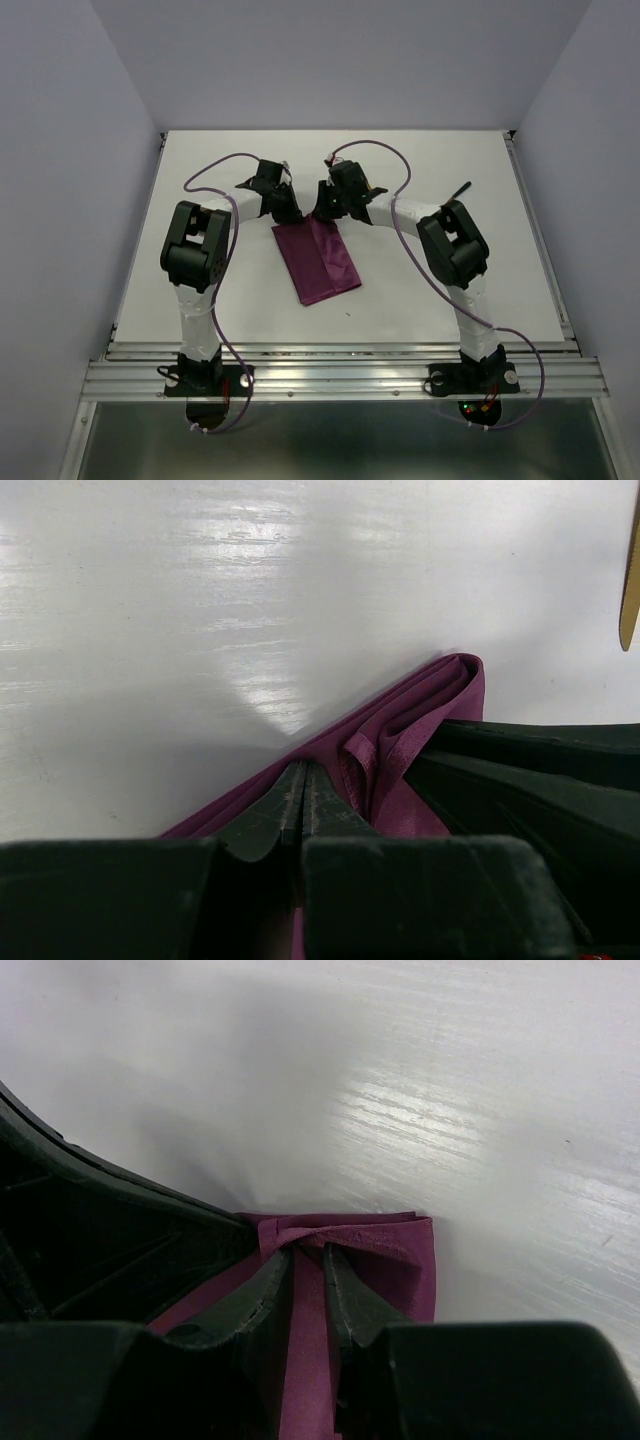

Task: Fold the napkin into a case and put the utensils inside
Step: Smooth out the 2/3-rectangle-folded napkin at the center of the board.

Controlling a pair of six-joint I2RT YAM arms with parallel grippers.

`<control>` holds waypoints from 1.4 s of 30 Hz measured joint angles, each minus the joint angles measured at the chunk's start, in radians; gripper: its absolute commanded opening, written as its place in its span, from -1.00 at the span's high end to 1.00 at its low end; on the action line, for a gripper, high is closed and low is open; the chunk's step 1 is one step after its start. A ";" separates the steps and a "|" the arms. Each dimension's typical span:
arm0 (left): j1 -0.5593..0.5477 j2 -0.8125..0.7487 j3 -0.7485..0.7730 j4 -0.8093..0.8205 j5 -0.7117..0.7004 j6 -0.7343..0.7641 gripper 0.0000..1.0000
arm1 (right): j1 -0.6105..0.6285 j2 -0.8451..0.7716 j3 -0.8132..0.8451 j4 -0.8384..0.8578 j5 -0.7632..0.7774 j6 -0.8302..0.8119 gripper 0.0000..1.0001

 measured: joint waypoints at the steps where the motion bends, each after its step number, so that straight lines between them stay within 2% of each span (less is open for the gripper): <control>1: 0.000 0.001 0.000 0.000 0.002 -0.002 0.89 | 0.000 0.000 0.000 -0.001 -0.001 0.000 0.52; 30: 0.000 0.008 0.000 0.019 0.020 -0.009 0.89 | 0.011 0.052 0.048 -0.017 0.001 0.019 0.54; 33: 0.000 0.001 0.000 0.011 0.011 -0.009 0.78 | 0.011 0.052 0.048 -0.019 0.002 0.026 0.54; 36: 0.000 -0.011 0.000 0.007 0.008 -0.013 0.48 | 0.011 0.052 0.048 -0.020 0.005 0.029 0.54; 38: 0.000 -0.019 0.000 0.007 0.007 -0.019 0.39 | 0.011 0.052 0.049 -0.023 0.006 0.034 0.54; 42: 0.000 -0.055 -0.026 0.027 0.008 -0.040 0.38 | 0.011 0.052 0.054 -0.032 0.009 0.044 0.54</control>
